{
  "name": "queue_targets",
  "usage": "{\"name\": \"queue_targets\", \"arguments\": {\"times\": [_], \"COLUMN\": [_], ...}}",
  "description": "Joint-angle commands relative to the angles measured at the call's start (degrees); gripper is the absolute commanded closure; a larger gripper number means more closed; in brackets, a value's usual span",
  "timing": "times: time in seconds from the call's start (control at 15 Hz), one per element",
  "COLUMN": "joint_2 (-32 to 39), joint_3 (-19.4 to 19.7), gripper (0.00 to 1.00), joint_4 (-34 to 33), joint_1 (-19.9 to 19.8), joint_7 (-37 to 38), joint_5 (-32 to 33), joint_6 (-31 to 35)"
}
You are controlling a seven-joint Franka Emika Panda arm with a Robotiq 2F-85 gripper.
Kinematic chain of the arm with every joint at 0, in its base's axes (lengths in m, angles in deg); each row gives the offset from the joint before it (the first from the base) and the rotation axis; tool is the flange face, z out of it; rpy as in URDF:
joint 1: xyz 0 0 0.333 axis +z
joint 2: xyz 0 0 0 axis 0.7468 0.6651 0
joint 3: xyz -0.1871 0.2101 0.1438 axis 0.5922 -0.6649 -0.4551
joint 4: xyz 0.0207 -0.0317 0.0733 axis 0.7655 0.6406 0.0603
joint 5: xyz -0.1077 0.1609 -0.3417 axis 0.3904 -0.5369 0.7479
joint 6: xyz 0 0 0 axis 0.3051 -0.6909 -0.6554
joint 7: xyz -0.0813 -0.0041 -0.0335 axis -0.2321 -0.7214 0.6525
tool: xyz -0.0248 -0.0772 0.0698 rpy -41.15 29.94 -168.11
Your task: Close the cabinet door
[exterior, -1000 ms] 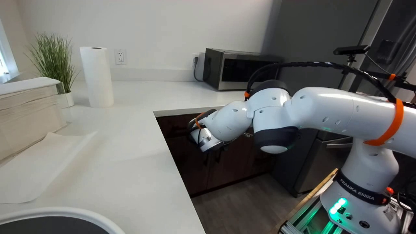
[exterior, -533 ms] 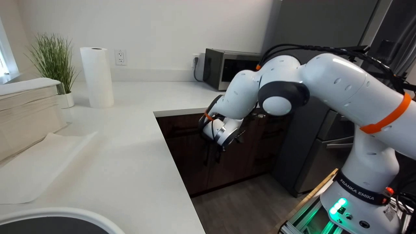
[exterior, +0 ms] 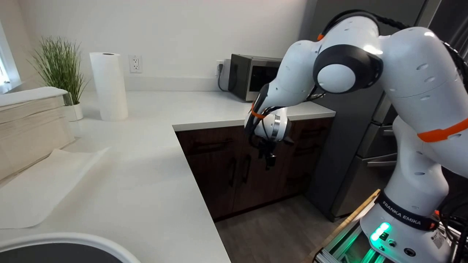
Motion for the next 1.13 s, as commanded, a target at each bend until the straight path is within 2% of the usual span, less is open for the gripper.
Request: {"name": "queue_targets", "arguments": {"times": [0.0, 0.13, 0.27, 0.47, 0.67, 0.73, 0.8, 0.87, 1.07], "joint_2": [-6.44, -7.92, -8.39, -8.95, -7.89, -16.95, -18.90, -20.13, -24.43], "joint_3": [12.58, 18.64, 22.48, 26.58, 28.88, 23.09, 22.02, 18.58, 15.04], "gripper": [0.00, 0.01, 0.00, 0.00, 0.00, 0.00, 0.00, 0.00, 0.00], "joint_4": [4.14, 2.09, -0.21, -1.08, -0.95, 0.19, 0.34, -0.33, 0.05], "joint_1": [10.04, 13.80, 15.65, 18.29, 19.27, 14.67, 13.32, 11.27, 7.41], "joint_7": [15.19, 23.26, 30.61, 39.09, 47.02, 54.06, 57.17, 56.28, 61.22], "joint_5": [15.74, 21.62, 22.58, 19.57, 18.76, 26.71, 27.93, 33.07, 35.98], "joint_6": [-16.37, -25.42, -31.46, -31.68, -30.78, -23.48, -22.25, -20.00, -17.80]}}
